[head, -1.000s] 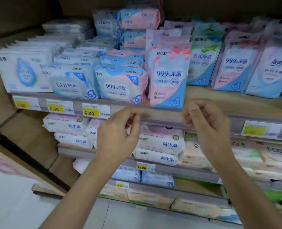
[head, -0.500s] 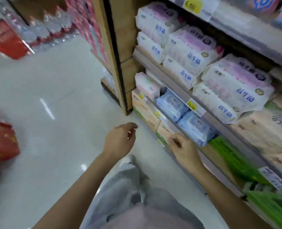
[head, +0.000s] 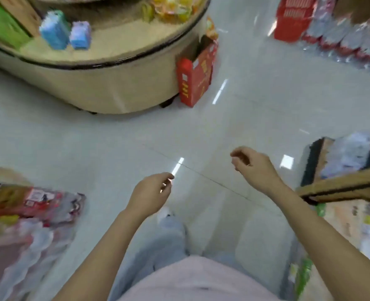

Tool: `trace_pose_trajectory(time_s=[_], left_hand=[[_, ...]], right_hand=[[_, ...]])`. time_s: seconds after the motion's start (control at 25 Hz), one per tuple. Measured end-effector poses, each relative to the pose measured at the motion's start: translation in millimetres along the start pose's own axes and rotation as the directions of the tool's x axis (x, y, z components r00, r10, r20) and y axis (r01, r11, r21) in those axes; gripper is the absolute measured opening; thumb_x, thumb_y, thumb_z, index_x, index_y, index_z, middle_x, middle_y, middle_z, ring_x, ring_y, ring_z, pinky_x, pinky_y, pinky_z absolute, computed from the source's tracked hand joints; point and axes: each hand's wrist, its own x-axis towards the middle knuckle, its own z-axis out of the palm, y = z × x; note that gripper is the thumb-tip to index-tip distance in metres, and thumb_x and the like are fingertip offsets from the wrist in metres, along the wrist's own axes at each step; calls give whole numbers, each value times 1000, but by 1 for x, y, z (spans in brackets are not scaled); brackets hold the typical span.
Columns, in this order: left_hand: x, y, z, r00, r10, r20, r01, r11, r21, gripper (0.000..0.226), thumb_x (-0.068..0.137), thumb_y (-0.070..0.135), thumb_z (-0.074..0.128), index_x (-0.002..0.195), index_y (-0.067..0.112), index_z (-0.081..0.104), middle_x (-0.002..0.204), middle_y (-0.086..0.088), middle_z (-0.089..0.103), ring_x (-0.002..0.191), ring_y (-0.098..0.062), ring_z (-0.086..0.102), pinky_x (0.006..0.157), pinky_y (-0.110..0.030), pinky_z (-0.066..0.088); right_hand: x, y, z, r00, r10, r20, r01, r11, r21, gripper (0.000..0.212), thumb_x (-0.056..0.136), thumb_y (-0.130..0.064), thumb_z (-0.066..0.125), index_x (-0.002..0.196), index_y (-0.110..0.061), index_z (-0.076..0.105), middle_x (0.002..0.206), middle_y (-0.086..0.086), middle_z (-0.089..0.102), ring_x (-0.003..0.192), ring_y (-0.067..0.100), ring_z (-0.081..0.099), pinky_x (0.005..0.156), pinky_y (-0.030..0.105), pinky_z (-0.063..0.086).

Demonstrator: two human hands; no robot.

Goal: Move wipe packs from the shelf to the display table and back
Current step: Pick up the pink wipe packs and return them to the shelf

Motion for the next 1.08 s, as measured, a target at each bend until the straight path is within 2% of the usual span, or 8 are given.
trace_pose_trajectory(time_s=[0.12,0.24,0.4,0.6,0.72,0.88,0.96,1.08], left_hand=[[16,-71,-44,987,-148,-65,145,988,-50,26,93,24,47,116,25,61,93,15,60,82,-8,59,79,-26,48],[40,-130,-91,967,-233,-100,226,971,-80,26,92,25,49,115,24,62,90,15,60,79,-6,58,74,-22,45],[96,-175,-164,951,-246,-186,235,969,-83,27,91,23,51,115,21,62,91,11,62,81,-10,59,82,-30,50],[185,-207,-226,918,-262,-297,235,964,-124,29,92,24,48,118,20,61,96,8,63,87,-12,60,82,-29,48],[234,-239,-243,927,-282,-247,269,959,-82,30,92,23,48,119,20,60,102,6,66,84,-10,56,81,-29,48],[284,-287,-266,901,-416,-123,412,909,-53,30,92,26,48,120,21,59,106,4,67,89,-14,60,82,-29,49],[311,-303,-280,885,-463,-55,458,885,-79,30,93,26,48,121,21,58,105,6,66,91,-14,60,82,-28,48],[346,-317,-296,872,-489,-18,484,866,-124,31,93,26,48,122,20,58,105,4,65,93,-15,60,84,-29,48]], right_hand=[[63,-50,54,989,-54,138,59,998,-35,16,92,-18,52,105,-18,63,93,-3,64,86,19,65,83,31,51],[105,-85,103,967,-81,240,118,983,-141,19,93,-19,51,108,-17,62,93,-5,62,84,17,61,84,35,50],[142,-111,143,930,-45,364,143,958,-247,22,94,-21,48,113,-19,60,96,-4,62,84,15,59,83,32,49],[219,-138,176,893,-20,450,176,935,-308,24,94,-23,48,115,-18,59,96,-5,62,84,13,58,78,25,46],[298,-168,198,862,-37,505,238,910,-340,26,94,-22,47,117,-19,58,101,-3,62,87,15,58,78,26,46],[409,-236,217,795,-98,599,388,841,-377,27,94,-22,47,119,-17,57,108,3,65,95,21,60,79,30,46],[469,-281,229,758,-158,633,481,790,-379,28,94,-21,47,119,-15,57,109,6,66,101,25,60,82,32,47],[547,-342,251,750,-234,619,541,755,-371,29,93,-20,48,118,-11,58,112,14,66,106,32,60,87,39,49]])
